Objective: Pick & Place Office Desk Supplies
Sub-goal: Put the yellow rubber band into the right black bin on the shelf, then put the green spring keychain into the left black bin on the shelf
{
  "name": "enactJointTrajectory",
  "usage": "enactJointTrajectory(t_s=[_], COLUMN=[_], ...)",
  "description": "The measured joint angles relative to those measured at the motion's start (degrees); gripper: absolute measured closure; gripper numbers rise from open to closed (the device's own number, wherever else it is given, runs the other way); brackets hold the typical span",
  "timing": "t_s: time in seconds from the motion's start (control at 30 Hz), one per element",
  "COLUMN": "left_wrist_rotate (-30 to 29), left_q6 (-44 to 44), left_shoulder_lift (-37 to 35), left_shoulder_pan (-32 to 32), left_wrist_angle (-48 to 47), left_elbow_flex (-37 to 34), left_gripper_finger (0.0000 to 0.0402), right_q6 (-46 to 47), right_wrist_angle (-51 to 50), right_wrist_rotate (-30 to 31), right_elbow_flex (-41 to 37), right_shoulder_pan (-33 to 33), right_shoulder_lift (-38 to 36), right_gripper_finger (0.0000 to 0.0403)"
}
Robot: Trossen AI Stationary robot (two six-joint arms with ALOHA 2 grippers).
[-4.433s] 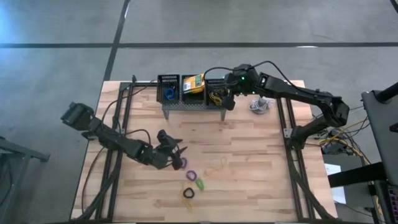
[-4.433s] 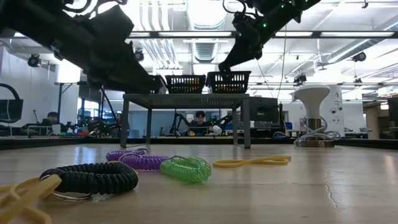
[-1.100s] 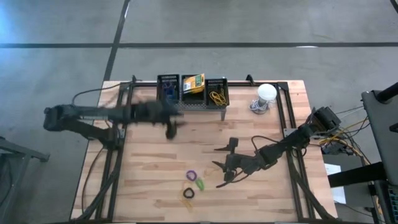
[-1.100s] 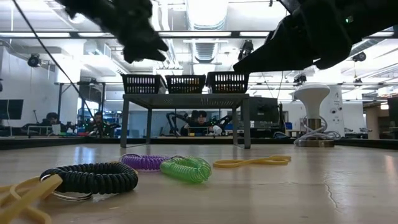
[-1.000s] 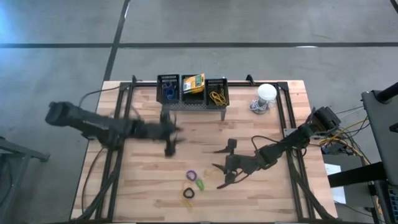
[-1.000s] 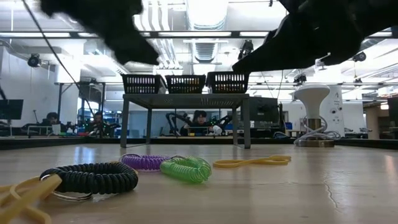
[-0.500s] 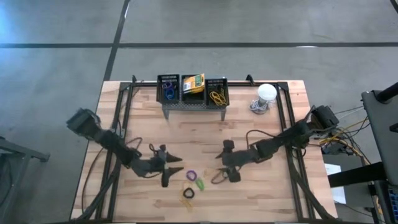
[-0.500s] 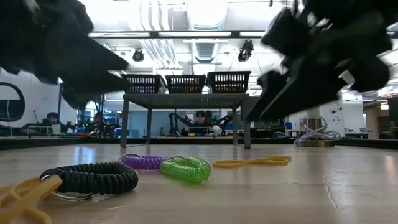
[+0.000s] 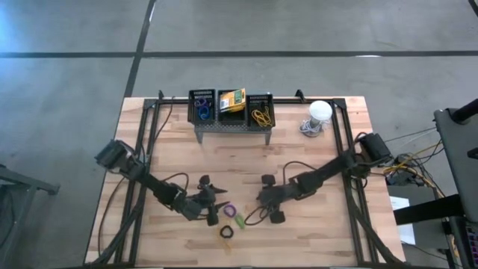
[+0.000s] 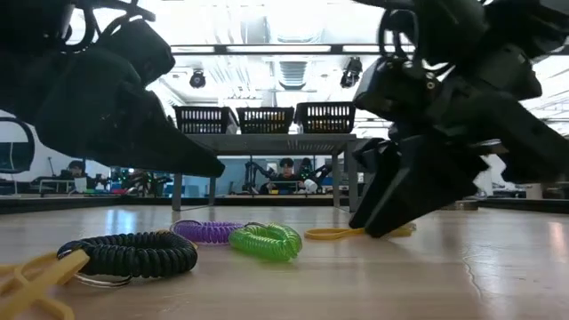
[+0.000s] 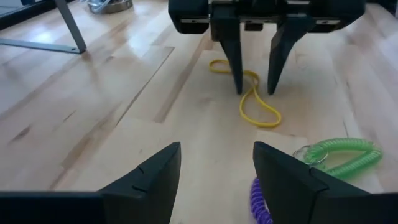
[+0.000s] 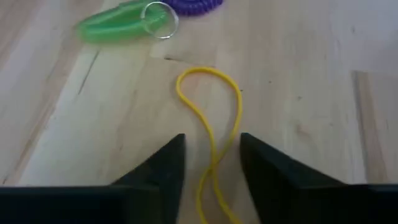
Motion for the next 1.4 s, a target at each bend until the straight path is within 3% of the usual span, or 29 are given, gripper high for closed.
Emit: enactJointTrajectory(t_s=[0.2, 0.33, 0.47, 0.53, 0.67, 0.8, 0.93, 1.03, 1.17, 1.3, 1.4], left_wrist_rotate=[-0.1, -0.1, 0.2, 0.4, 0.5, 0.8, 0.8, 0.8, 0.8, 0.8, 0.8], left_q6=[1.6, 1.5, -0.2, -1.0, -1.6, -2.7, -2.7, -2.7, -2.7, -2.7, -2.6], left_shoulder_lift=[-0.1, -0.1, -0.1, -0.2, -0.2, -0.2, -0.2, -0.2, -0.2, -0.2, -0.2], left_shoulder_pan=[0.2, 0.2, 0.2, 0.2, 0.2, 0.2, 0.2, 0.2, 0.2, 0.2, 0.2], left_wrist_angle=[-0.6, -1.5, -1.6, -1.7, -1.9, -2.3, -2.7, -2.8, -2.8, -3.0, -3.1], left_elbow_flex=[0.0, 0.0, 0.0, -0.1, -0.1, -0.1, -0.1, -0.1, -0.1, -0.1, -0.1], left_gripper_finger=[0.0195, 0.0195, 0.0195, 0.0195, 0.0195, 0.0195, 0.0195, 0.0195, 0.0195, 0.0195, 0.0195], right_q6=[5.0, 2.0, -12.1, -19.2, -30.5, -40.4, -38.0, -29.8, -20.1, -13.5, -10.6], right_wrist_angle=[-8.4, -4.8, 18.0, 24.6, 24.3, 20.6, 11.0, -3.4, -23.6, -36.2, -46.2], right_wrist_rotate=[0.5, 2.0, 7.0, 11.8, 28.1, 34.9, 33.0, 29.5, 19.6, 8.4, 7.6], right_elbow_flex=[0.6, -0.5, -0.4, 0.3, 3.2, 7.3, 11.5, 16.5, 23.5, 30.6, 35.9], right_shoulder_pan=[-0.3, 0.1, 0.7, 0.2, -1.9, -6.8, -15.6, -23.0, -31.9, -38.8, -41.3], right_shoulder_lift=[-2.8, -5.3, -6.2, -8.0, -13.5, -20.4, -23.8, -25.2, -23.8, -22.0, -20.1], right_gripper_finger=[0.0381, 0.0390, 0.0394, 0.0394, 0.0394, 0.0394, 0.0394, 0.0394, 0.0391, 0.0362, 0.0329])
